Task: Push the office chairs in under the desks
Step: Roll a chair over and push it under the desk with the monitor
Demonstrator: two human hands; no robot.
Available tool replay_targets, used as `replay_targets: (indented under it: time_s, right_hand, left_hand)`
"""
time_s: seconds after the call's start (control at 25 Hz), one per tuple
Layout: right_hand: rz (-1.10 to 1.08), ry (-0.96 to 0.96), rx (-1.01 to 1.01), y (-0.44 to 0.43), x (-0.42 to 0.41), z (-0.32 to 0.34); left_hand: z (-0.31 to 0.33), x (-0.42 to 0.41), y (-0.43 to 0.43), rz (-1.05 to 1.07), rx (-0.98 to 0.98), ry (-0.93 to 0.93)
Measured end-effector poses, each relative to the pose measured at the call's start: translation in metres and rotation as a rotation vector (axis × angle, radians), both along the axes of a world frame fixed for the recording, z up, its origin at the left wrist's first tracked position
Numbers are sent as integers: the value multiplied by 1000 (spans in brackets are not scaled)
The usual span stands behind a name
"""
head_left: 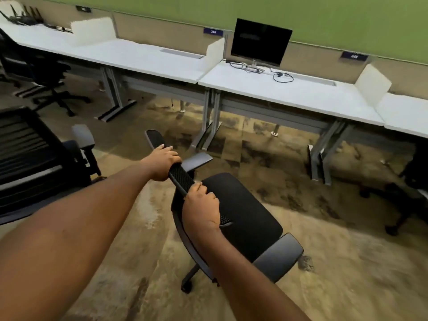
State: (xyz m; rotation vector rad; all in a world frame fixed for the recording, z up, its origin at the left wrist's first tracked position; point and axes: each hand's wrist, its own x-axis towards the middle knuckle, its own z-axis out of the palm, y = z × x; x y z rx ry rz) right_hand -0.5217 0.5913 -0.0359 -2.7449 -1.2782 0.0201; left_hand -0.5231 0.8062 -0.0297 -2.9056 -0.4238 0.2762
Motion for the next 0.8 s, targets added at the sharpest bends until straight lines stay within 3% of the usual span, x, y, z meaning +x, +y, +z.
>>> replay_targets:
  time_s: [0.36, 0.8]
  right_hand:
    - [-8, -93, -3, 7, 68, 10]
    - [-50, -154, -29, 4, 238, -7]
  left_hand:
    - [-8, 77, 5, 3, -20, -160]
    - [-20, 236, -6, 122, -74, -224]
